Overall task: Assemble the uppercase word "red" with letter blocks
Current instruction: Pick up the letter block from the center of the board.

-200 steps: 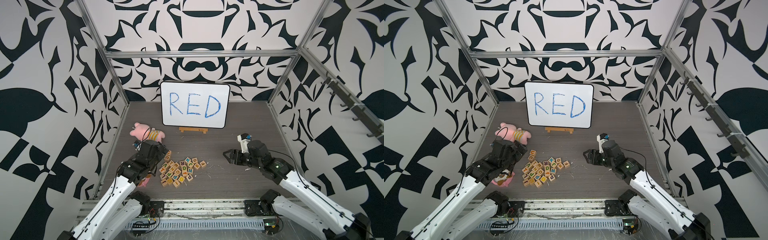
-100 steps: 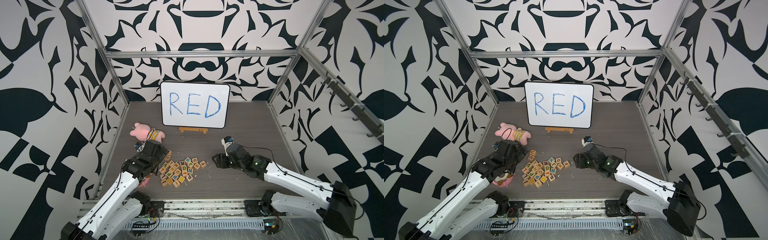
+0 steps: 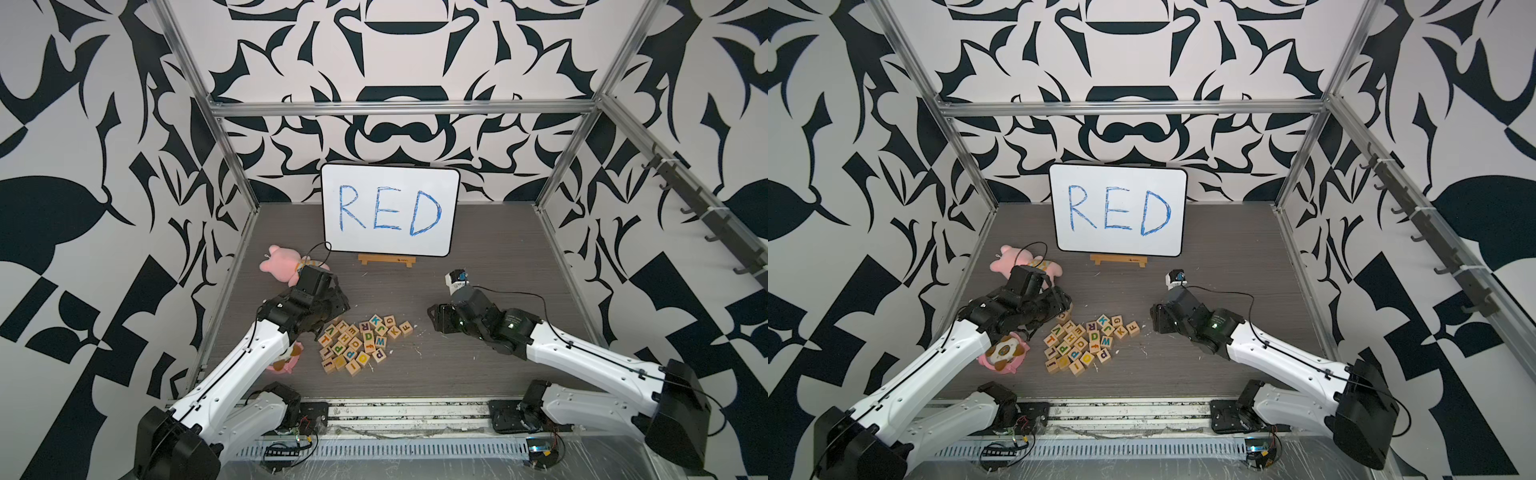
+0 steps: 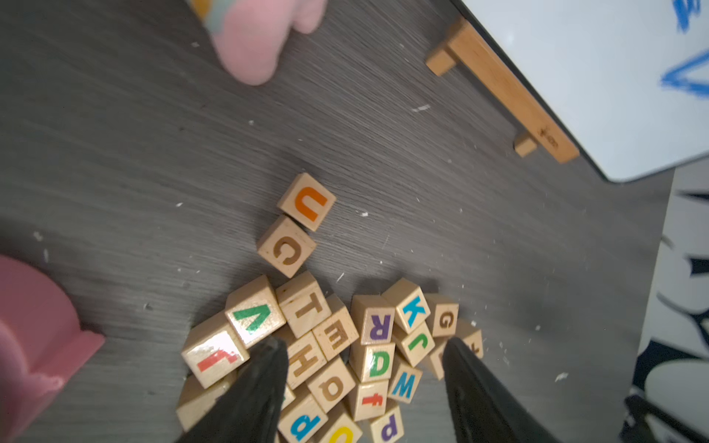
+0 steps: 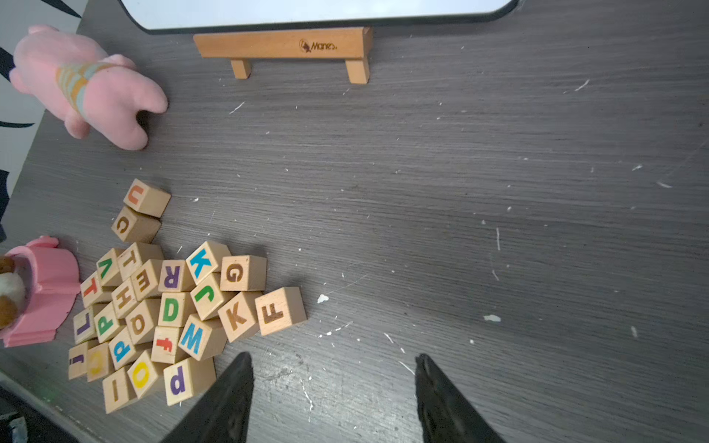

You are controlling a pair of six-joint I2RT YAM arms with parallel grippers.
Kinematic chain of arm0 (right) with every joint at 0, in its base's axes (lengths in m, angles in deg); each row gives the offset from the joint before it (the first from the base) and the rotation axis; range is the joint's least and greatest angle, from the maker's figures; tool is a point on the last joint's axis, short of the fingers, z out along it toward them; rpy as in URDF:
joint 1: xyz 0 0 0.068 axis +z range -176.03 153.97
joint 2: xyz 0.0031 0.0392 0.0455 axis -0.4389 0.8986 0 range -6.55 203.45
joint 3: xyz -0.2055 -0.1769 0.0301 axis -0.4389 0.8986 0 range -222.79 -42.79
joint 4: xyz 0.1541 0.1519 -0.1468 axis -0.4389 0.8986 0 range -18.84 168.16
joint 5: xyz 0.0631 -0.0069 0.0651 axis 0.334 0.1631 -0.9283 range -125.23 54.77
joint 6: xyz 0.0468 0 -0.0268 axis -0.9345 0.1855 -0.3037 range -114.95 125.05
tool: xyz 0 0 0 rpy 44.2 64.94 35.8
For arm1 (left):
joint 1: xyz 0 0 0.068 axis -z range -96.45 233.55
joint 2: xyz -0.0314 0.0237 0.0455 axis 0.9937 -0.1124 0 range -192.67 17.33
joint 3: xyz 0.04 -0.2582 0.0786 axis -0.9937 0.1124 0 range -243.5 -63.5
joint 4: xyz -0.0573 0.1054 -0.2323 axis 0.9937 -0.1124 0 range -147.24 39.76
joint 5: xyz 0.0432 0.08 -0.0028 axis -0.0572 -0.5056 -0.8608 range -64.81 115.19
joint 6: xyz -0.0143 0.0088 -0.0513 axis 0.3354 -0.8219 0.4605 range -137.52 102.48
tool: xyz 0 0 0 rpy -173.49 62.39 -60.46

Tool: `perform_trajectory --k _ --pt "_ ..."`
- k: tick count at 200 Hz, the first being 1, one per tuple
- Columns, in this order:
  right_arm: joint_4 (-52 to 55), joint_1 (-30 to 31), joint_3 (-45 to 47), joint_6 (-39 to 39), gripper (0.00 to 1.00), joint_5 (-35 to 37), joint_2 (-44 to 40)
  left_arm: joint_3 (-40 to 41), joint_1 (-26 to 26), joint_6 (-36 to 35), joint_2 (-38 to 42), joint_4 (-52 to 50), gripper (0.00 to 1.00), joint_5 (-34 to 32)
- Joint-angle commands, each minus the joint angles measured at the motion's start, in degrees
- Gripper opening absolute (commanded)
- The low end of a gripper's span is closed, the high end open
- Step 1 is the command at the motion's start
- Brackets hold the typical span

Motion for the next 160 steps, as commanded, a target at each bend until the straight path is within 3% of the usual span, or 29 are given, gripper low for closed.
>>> perform_trajectory --k 1,51,94,115,160 --pt "1.81 0.23 -1.32 2.40 0.66 5.30 -3.22 -2.63 2.15 -8.94 -1.89 -2.29 0.64 2.18" --pt "3.95 0.23 1.97 4.48 0.67 11.54 -10.65 -6.09 9.88 -10.95 -8.81 -2.80 0.62 -1.93" --pt "5.37 0.27 3.23 5.36 0.66 14.13 -14.35 -8.59 13.14 2.54 -14.39 -2.69 0.58 -3.17" --pt "5.40 0.23 4.09 5.36 0.66 16.03 -15.06 -7.86 14.42 9.27 -14.36 -3.07 0.43 -5.99" --pt "3.49 0.29 6.55 5.65 0.66 17.04 -17.47 -5.35 15.12 15.93 -14.40 -3.18 0.43 -7.83"
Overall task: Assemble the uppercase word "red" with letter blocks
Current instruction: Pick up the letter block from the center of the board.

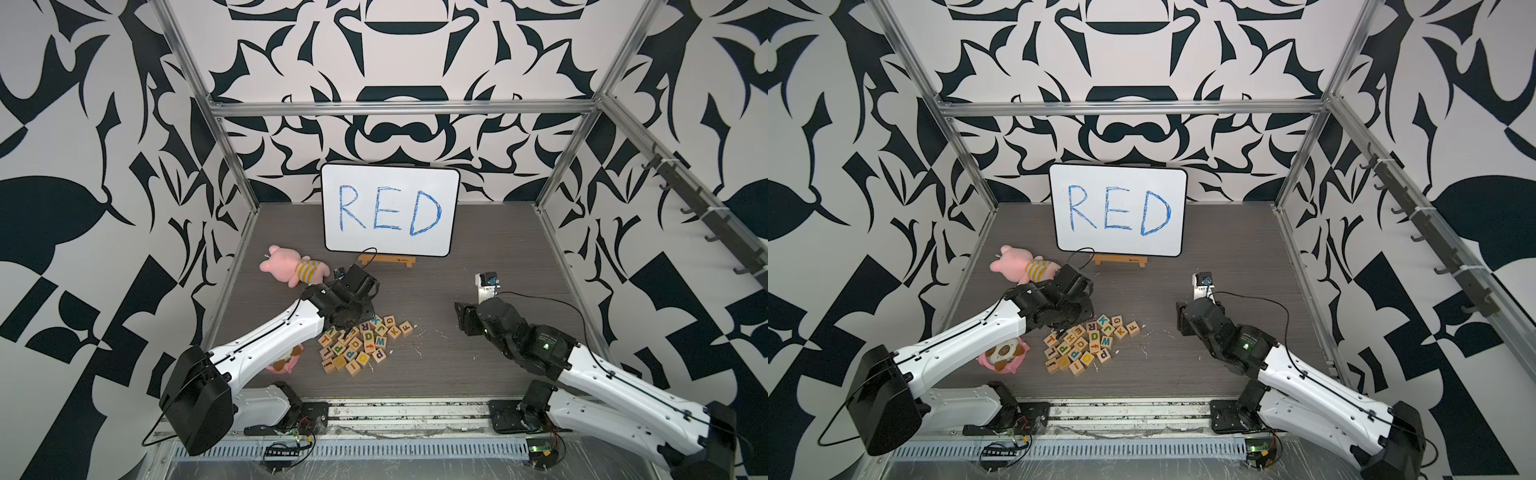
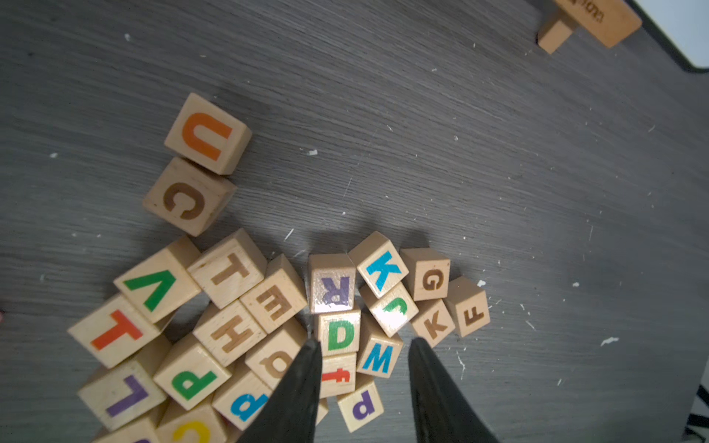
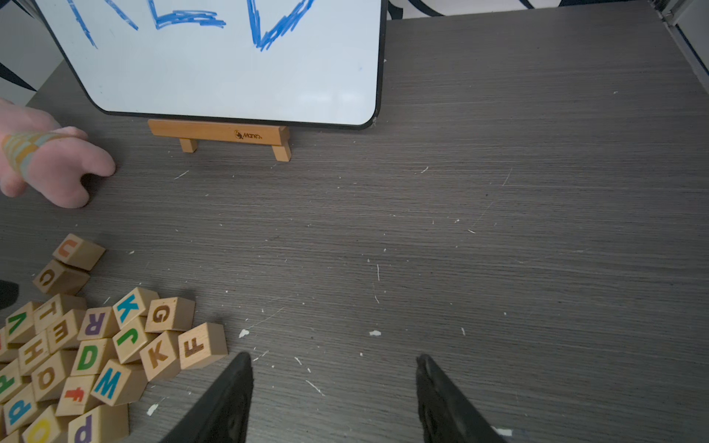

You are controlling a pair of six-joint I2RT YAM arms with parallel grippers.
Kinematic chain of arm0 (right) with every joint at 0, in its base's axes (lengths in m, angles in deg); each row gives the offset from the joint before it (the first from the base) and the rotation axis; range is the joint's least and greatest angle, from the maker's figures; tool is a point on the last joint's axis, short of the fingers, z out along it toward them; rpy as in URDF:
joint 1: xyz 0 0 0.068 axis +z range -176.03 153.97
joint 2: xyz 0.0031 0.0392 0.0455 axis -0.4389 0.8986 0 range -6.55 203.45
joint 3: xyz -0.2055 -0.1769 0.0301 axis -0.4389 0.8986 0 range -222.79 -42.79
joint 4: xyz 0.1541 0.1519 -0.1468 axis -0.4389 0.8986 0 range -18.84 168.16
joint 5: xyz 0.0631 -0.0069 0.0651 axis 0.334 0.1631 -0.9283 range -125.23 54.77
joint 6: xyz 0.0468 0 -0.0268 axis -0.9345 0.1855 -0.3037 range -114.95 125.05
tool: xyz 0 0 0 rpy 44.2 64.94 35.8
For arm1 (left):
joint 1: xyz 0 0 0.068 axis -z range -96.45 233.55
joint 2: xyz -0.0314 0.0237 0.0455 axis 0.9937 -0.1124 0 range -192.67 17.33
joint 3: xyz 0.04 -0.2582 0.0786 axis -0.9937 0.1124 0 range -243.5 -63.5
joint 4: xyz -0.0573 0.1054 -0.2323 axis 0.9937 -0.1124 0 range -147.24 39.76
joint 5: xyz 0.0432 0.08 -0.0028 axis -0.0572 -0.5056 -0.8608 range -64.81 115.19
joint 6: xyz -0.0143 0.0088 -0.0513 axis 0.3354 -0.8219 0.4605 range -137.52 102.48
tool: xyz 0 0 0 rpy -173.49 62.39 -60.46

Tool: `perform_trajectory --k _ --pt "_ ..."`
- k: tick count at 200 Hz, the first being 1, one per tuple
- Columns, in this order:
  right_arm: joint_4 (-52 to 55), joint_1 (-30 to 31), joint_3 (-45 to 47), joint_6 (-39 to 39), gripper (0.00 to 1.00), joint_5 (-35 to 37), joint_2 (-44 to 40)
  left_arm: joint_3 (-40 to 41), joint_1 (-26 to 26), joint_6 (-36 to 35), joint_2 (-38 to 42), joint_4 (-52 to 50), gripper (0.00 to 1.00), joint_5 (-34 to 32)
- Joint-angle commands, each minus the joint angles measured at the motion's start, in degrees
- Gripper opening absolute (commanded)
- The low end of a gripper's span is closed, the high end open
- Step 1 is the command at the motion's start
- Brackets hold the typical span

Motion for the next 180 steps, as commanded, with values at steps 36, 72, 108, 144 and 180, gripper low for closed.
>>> perform_trajectory --k 36,72,108,144,180 --pt "-2.54 0.24 2.58 0.86 0.66 2.01 -2.99 2.57 2.05 7.86 -4.69 0.78 0.43 -2.04" --pt "-2.24 0.26 2.72 -0.11 0.66 1.80 -3.24 0.26 4.02 7.48 -9.47 -0.15 0.40 -1.84" --pt "-2.71 0.25 2.66 -1.03 0.65 1.62 -2.49 0.37 4.02 8.18 -11.76 0.39 0.40 -2.44" --pt "-1.51 0.25 2.13 -0.68 0.65 2.05 -3.58 -1.96 4.01 6.17 -14.35 -1.46 0.40 -3.39" --pt "-1.32 0.27 2.40 -0.79 0.65 2.22 -5.57 -0.58 4.02 5.01 -14.90 1.69 0.42 -3.89"
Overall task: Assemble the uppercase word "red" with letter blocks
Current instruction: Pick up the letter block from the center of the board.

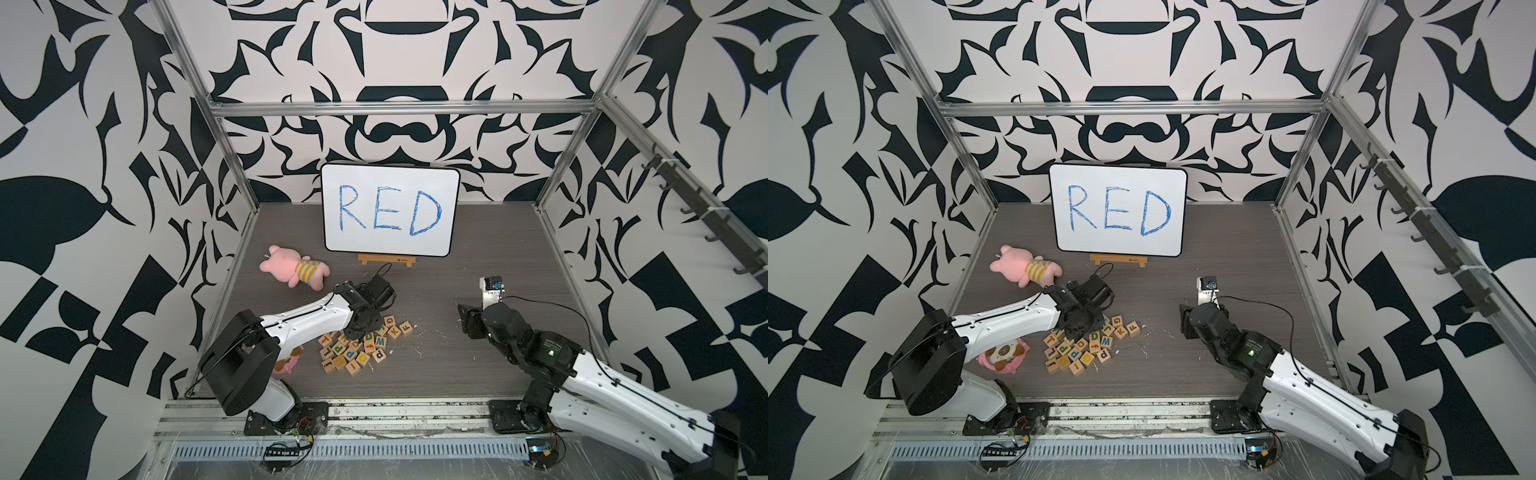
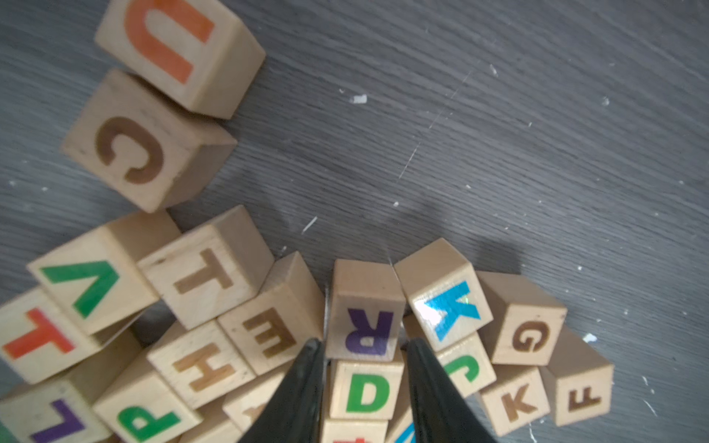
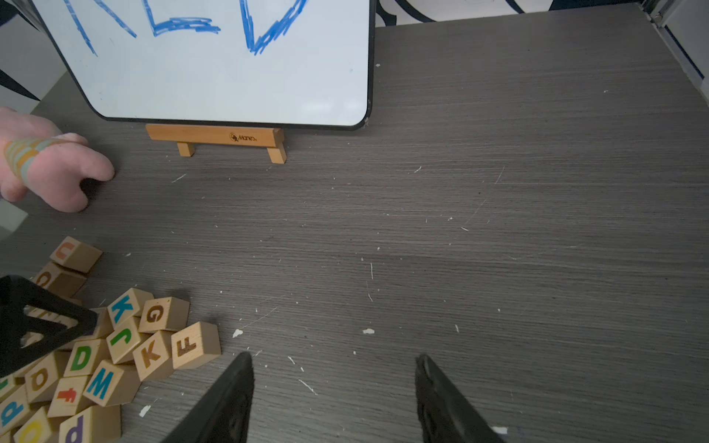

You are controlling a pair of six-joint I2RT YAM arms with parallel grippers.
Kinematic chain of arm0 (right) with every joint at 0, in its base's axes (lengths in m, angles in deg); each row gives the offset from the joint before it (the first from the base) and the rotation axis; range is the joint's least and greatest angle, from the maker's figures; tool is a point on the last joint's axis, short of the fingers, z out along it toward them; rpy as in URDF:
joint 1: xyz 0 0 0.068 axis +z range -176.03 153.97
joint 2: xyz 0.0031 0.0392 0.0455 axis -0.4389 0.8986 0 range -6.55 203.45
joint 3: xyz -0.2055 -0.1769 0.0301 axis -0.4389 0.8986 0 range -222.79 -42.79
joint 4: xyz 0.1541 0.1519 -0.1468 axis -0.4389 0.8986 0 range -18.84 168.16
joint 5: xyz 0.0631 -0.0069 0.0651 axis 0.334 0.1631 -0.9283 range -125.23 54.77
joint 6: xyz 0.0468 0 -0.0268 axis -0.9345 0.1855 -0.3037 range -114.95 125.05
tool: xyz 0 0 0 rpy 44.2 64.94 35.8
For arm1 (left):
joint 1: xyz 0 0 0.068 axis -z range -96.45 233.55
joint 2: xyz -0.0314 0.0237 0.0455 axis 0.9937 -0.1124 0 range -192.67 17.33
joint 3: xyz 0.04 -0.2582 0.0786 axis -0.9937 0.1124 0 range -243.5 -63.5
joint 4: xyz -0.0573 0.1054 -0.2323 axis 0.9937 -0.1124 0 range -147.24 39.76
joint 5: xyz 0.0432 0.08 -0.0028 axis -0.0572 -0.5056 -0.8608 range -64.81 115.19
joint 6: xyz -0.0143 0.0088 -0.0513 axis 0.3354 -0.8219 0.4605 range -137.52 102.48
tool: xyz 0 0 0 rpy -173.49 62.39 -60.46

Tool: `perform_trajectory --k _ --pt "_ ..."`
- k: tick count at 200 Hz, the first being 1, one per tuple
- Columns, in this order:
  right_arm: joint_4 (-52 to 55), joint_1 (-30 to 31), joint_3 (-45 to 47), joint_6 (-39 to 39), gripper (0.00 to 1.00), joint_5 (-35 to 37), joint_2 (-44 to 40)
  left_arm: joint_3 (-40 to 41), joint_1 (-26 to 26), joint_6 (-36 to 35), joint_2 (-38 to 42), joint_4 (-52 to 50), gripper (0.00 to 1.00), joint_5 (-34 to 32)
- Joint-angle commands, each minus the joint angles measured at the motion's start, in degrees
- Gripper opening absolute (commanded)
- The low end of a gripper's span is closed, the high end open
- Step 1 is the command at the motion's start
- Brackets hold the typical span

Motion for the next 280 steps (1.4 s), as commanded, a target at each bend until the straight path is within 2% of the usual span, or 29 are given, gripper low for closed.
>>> perform_trajectory --k 1,66,97,167,233,280 --pt "-0.48 0.27 -0.12 -0.62 0.65 1.59 -1.78 -0.43 0.06 -1.60 -0.92 0.78 0.42 -1.57" --pt "-0.24 0.25 -1.22 -1.27 0.66 1.17 -2.02 0.28 -0.29 -4.21 -2.50 1.92 0.43 -0.71" --pt "-0.08 0.27 -1.13 -1.58 0.65 1.03 -1.72 1.84 -0.29 -3.36 -1.09 2.71 0.47 -1.00" --pt "-0.12 0.26 -1.53 -1.94 0.65 1.47 -0.15 3.54 -0.29 -3.24 1.53 2.59 0.45 -1.74" --pt "-0.55 0.27 -1.77 -1.89 0.65 1.03 1.76 0.92 -1.25 -5.18 -2.45 5.09 0.43 -1.82" --pt "-0.90 0.27 -2.36 -1.86 0.65 1.20 1.84 2.09 -1.61 -4.74 -3.37 6.28 0.41 -0.76"
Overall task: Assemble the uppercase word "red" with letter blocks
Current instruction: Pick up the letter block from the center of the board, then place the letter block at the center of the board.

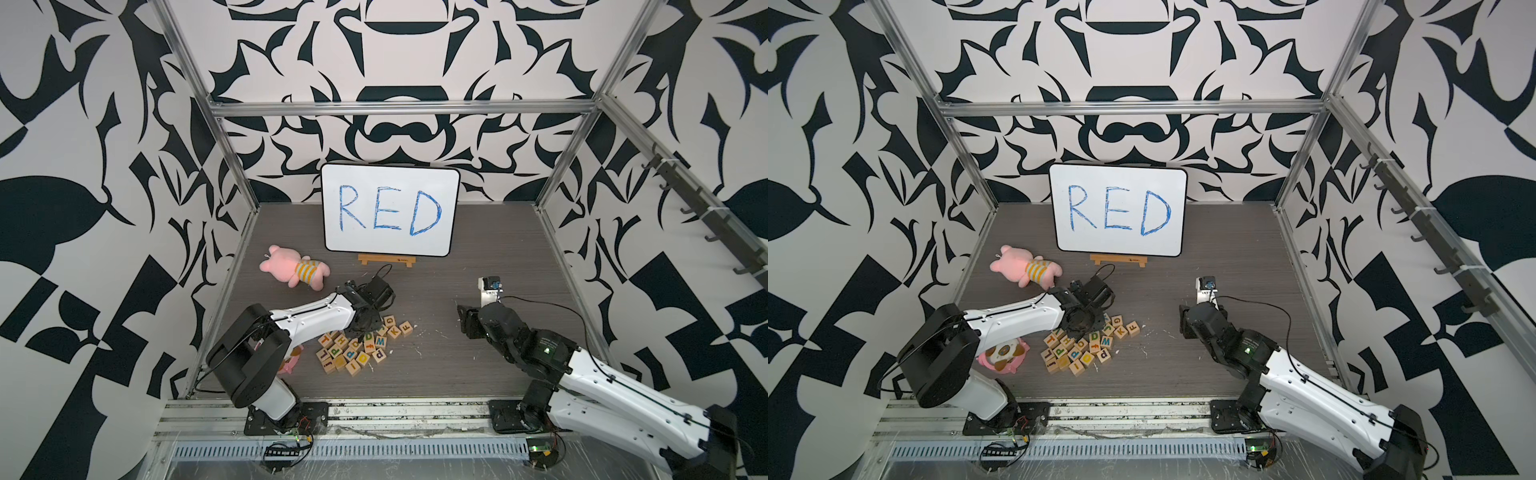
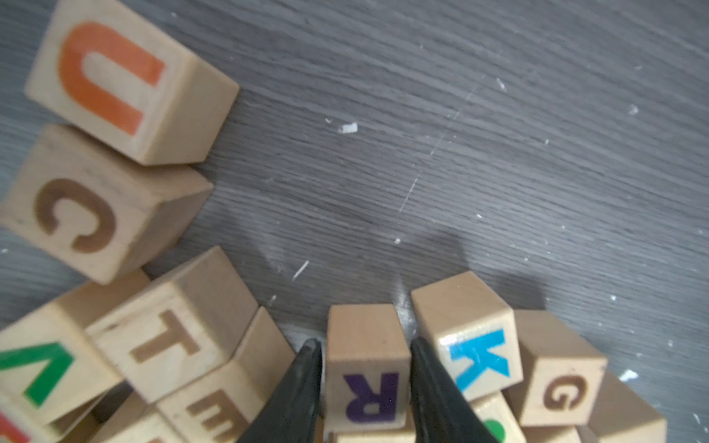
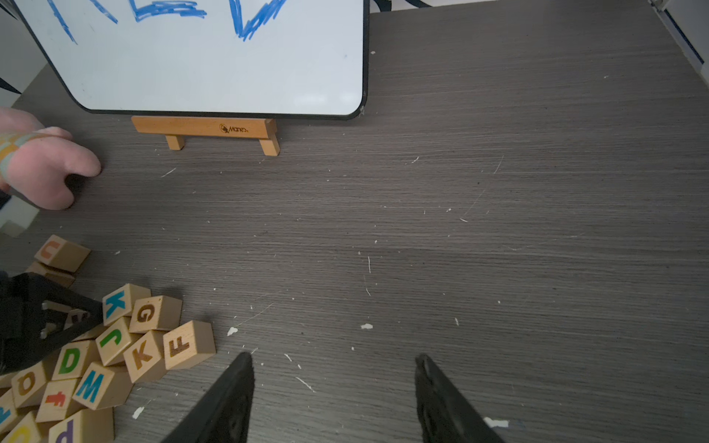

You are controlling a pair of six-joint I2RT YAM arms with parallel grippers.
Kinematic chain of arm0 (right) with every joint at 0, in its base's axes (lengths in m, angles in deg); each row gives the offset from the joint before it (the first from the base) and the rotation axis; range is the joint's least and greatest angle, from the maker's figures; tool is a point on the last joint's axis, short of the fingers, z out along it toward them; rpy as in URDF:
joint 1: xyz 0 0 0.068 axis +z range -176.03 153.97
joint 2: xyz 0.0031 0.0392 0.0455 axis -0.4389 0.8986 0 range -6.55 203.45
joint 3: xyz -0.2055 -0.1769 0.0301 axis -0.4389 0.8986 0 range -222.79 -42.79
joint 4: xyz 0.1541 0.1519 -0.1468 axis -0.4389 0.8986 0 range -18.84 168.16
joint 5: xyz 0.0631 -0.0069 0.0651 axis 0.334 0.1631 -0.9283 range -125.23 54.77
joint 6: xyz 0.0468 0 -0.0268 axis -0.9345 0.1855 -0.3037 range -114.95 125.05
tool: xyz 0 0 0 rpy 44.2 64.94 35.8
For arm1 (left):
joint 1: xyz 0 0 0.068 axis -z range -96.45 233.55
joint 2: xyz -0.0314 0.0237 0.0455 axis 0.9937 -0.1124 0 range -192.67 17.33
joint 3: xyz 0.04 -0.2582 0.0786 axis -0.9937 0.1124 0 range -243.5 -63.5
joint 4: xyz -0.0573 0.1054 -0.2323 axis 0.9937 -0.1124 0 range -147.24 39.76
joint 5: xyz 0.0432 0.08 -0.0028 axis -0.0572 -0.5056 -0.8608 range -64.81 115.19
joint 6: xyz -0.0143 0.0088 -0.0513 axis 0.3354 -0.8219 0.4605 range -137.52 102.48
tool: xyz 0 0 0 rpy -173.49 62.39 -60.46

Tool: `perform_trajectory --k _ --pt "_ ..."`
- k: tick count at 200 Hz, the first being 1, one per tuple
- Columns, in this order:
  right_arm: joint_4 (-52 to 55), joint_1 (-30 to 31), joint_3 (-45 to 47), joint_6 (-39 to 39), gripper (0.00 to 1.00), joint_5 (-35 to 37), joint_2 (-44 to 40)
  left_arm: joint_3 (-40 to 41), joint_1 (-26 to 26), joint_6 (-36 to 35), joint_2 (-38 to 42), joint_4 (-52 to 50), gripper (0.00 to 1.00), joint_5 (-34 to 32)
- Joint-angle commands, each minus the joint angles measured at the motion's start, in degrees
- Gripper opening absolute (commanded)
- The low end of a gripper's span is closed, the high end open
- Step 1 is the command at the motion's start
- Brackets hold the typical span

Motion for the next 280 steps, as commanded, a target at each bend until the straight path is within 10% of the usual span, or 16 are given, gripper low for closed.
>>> perform_trajectory --k 1,143,208,280 --pt "-1.17 0.27 -2.23 -0.48 0.65 1.12 -0.48 -0.08 -0.25 -0.32 -0.49 0.62 0.41 0.37" --pt "-0.22 0.27 -1.71 -1.32 0.65 1.36 -2.64 -2.79 -2.39 3.50 0.86 -5.28 0.29 -0.77" --pt "-1.18 0.27 -2.04 -0.82 0.65 2.45 -1.78 -1.50 -11.32 19.65 7.55 1.81 0.22 0.54" --pt "-0.32 0.27 -2.84 -1.54 0.65 1.31 1.63 -13.58 -12.79 28.62 -5.07 0.44 0.17 1.21"
